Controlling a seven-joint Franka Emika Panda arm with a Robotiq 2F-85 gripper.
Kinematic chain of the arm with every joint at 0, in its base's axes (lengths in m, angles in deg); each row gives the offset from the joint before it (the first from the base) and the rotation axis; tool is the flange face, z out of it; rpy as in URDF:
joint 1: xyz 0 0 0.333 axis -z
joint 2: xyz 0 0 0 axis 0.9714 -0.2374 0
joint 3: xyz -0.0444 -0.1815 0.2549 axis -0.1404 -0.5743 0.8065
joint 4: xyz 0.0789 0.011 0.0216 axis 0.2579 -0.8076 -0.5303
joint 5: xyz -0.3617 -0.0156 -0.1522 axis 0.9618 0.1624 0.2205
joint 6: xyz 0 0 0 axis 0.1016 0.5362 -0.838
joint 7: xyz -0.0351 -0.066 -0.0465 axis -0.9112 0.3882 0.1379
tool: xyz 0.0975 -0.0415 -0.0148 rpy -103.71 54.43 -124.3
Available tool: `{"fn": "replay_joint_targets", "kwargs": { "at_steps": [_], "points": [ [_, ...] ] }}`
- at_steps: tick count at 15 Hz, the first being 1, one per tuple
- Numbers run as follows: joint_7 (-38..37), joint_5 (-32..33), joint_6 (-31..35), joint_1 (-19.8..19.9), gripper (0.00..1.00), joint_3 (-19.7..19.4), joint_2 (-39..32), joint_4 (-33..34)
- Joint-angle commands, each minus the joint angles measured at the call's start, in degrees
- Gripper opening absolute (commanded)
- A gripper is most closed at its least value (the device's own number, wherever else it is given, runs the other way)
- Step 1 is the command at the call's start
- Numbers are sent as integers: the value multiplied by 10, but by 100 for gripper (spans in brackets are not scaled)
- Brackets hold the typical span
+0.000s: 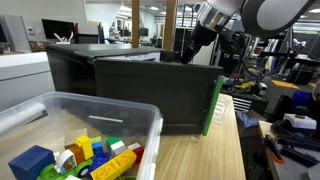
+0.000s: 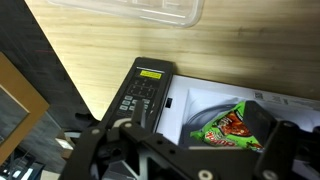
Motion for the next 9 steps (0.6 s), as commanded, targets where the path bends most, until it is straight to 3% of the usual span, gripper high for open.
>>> {"fn": "replay_joint_targets", "kwargs": {
  "at_steps": [1, 9],
  "points": [
    [-33, 37, 17, 28, 100, 14, -27, 9],
    [-63, 87, 13, 48, 100, 24, -58, 22]
  ]
}}
